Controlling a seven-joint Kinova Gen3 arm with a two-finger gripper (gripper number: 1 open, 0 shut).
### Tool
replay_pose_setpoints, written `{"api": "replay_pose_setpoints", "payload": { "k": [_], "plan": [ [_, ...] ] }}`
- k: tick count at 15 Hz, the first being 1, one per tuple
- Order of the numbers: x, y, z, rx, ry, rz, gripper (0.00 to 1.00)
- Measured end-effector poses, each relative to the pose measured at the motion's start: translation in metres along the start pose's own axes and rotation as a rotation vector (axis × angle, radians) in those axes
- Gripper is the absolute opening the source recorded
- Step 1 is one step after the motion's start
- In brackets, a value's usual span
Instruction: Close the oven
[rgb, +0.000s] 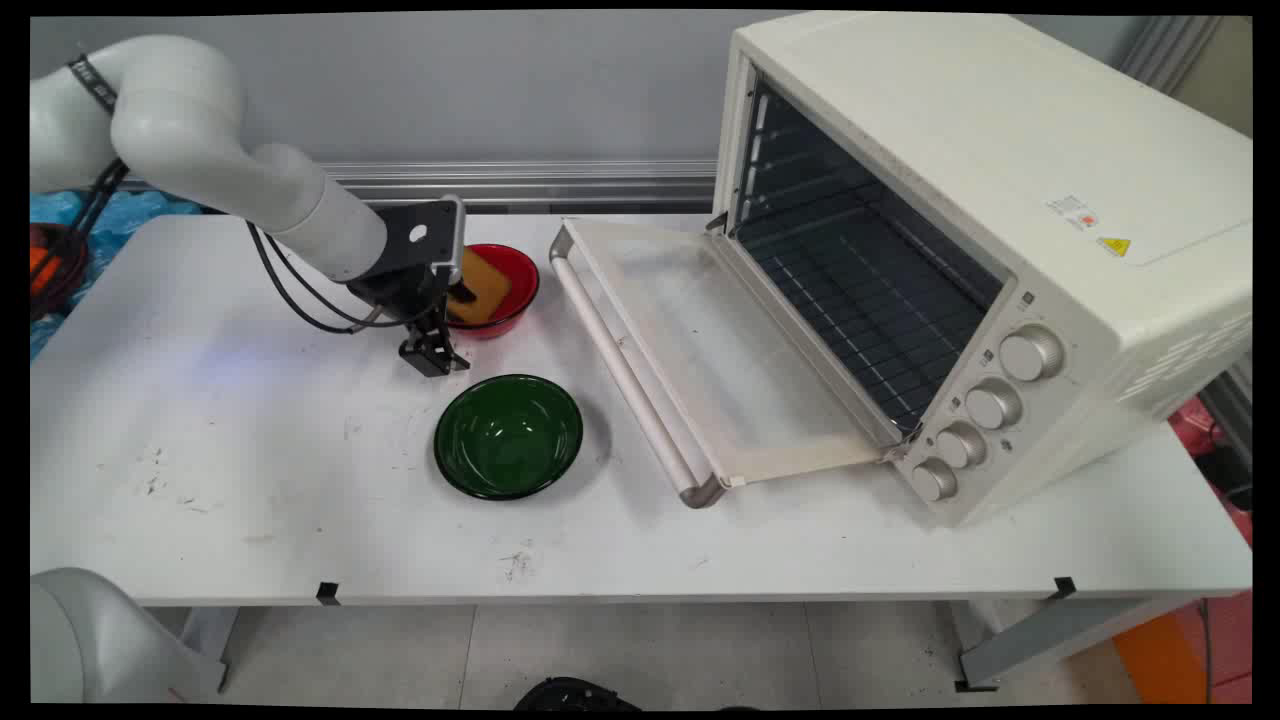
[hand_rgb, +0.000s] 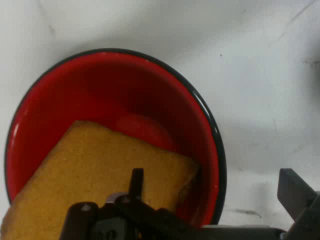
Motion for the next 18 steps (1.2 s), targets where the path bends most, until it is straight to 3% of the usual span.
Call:
{"api": "replay_pose_setpoints", "payload": {
  "k": [9,18],
  "plan": [
    [0.000,-0.011,-0.037,0.003,0.034,-0.056,1.00],
    [0.010,-0.019,-0.106,-0.073,0.128,-0.155,1.00]
  ]
}}
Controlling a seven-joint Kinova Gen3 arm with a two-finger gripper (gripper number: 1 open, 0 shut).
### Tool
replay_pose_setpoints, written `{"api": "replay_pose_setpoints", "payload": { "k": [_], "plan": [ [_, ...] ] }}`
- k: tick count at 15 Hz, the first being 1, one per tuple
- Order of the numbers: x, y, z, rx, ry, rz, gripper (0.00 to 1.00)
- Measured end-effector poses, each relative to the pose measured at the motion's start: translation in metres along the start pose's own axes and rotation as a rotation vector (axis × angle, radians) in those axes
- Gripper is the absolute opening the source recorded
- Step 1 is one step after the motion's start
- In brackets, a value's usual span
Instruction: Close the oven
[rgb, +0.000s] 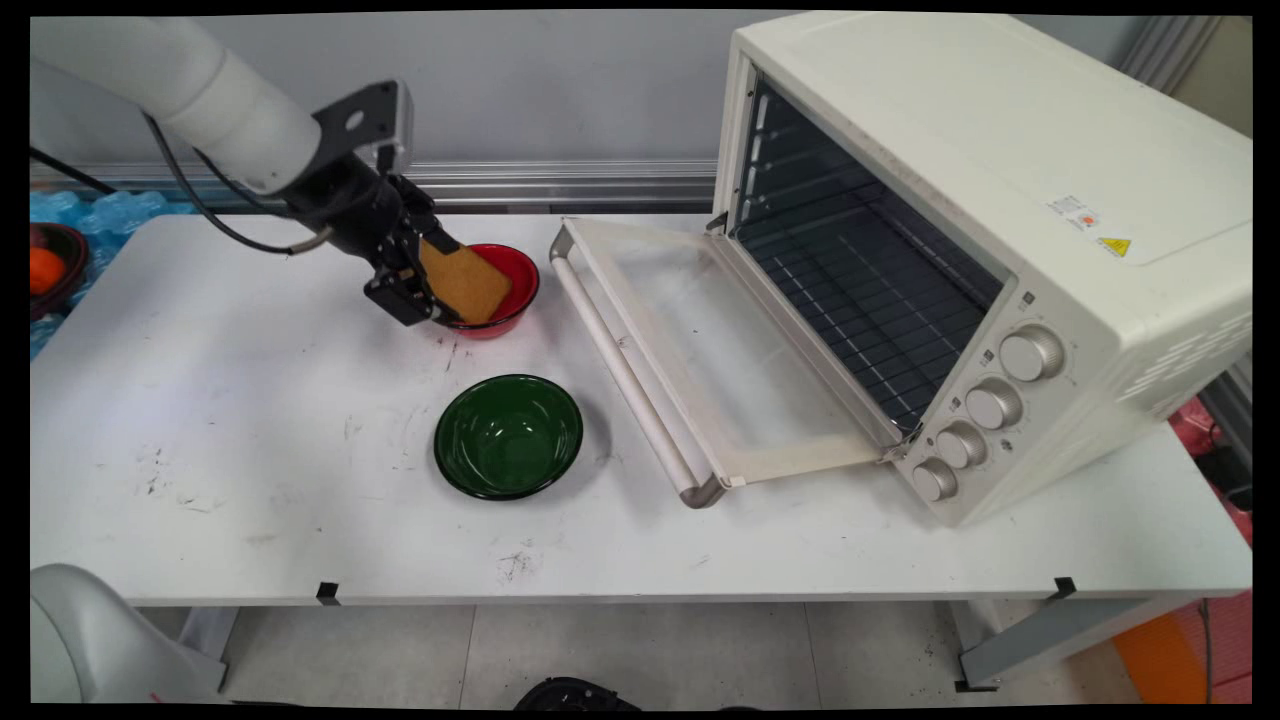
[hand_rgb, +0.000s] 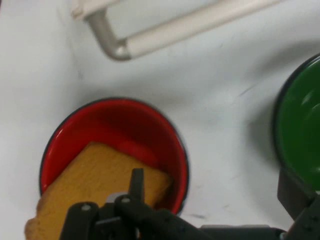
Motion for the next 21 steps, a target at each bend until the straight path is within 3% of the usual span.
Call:
{"api": "replay_pose_setpoints", "payload": {
  "k": [4,11,17,21],
  "plan": [
    [0.011,0.011,-0.031,-0.062,0.049,-0.104,1.00],
    [0.029,0.027,-0.051,-0.125,0.094,-0.221,1.00],
    [0.046,0.041,-0.046,-0.147,0.109,-0.308,1.00],
    [0.054,0.047,-0.025,-0.146,0.110,-0.331,1.00]
  ]
}}
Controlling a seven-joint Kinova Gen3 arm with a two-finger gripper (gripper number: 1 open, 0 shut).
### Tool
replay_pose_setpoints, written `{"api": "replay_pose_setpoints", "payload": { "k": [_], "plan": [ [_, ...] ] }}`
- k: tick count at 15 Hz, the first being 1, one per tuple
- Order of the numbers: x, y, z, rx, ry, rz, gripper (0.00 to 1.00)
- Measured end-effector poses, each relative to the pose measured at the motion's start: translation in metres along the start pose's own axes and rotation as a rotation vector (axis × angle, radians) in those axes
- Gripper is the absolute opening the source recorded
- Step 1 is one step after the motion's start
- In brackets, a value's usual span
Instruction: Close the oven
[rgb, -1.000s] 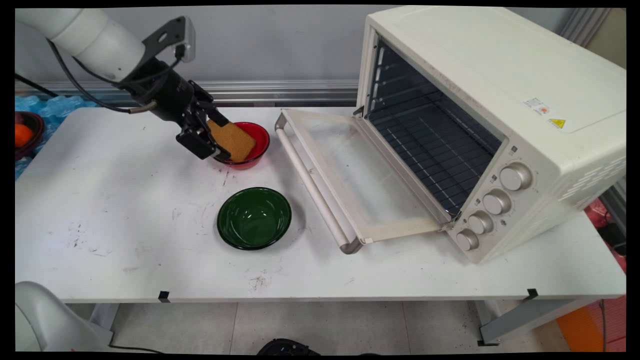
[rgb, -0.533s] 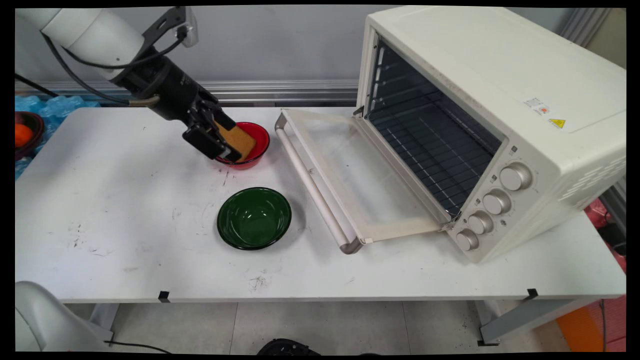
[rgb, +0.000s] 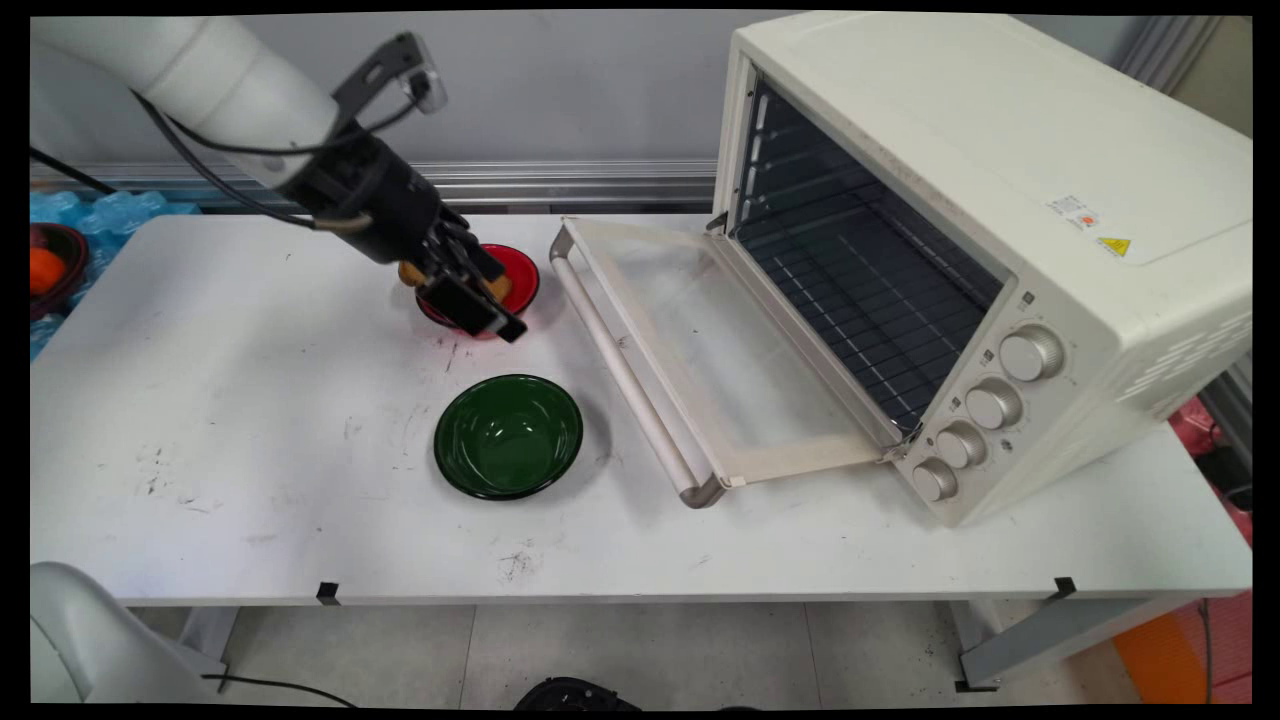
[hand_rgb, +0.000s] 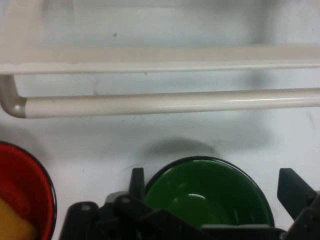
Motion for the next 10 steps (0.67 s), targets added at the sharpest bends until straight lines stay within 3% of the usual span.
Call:
{"api": "replay_pose_setpoints", "payload": {
  "k": [10],
  "plan": [
    [-0.002,-0.009,0.082,0.009,-0.020,0.038,1.00]
  ]
}}
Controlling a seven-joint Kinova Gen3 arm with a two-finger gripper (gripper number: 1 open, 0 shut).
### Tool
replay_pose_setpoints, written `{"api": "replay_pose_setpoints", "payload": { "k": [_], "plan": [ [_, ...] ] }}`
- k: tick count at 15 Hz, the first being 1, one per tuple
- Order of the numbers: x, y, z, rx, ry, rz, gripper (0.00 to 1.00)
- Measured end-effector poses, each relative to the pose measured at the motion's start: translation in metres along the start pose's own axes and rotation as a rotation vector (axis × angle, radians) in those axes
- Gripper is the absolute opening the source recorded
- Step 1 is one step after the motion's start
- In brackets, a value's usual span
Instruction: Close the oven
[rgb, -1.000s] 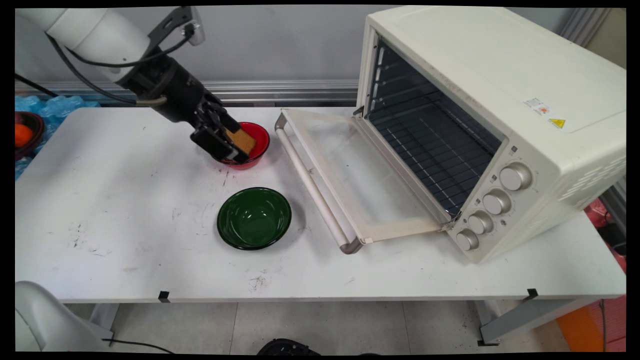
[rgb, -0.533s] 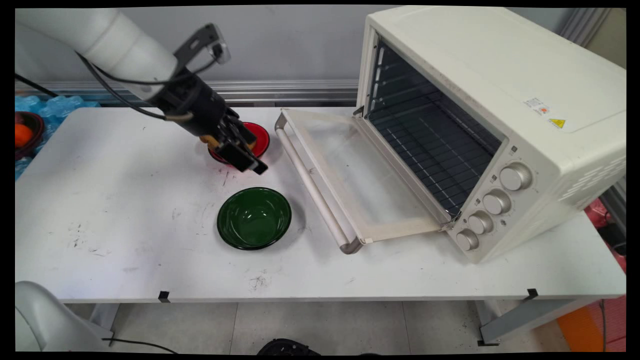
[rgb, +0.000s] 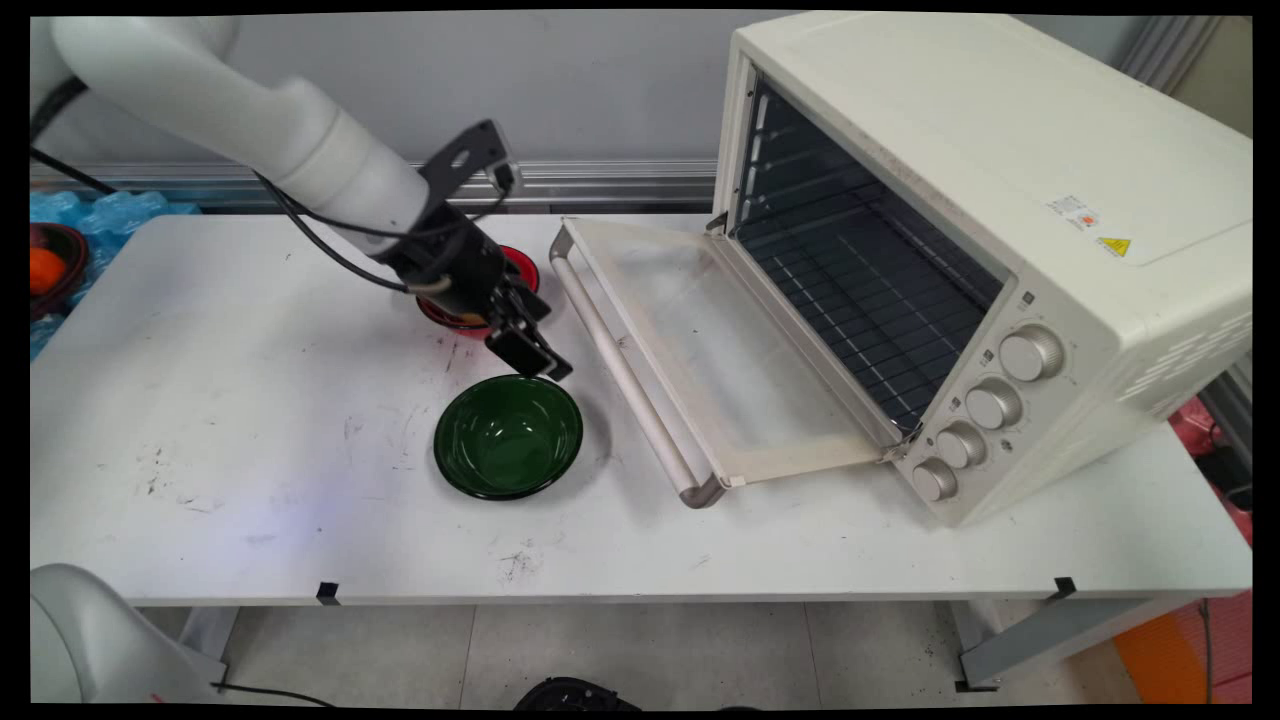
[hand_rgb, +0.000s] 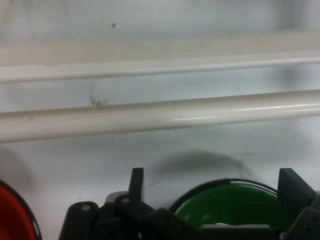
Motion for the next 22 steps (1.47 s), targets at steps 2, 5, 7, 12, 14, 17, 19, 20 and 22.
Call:
{"api": "replay_pose_setpoints", "payload": {
  "k": [2,5,7,12,14,17,19,20,22],
  "plan": [
    [-0.001,-0.002,0.015,0.003,-0.005,0.003,1.00],
    [-0.002,-0.004,0.034,0.007,-0.007,0.005,1.00],
    [-0.002,-0.005,0.047,0.009,-0.008,-0.003,1.00],
    [-0.001,-0.007,0.074,0.019,-0.004,-0.017,0.00],
    [-0.002,-0.008,0.079,0.022,-0.005,-0.019,0.00],
    [-0.002,-0.009,0.088,0.028,-0.002,-0.016,0.00],
    [-0.002,-0.010,0.094,0.033,0.003,-0.011,0.00],
    [-0.001,-0.010,0.096,0.035,0.005,-0.009,0.00],
    [-0.001,-0.011,0.100,0.038,0.014,-0.004,0.00]
  ]
}}
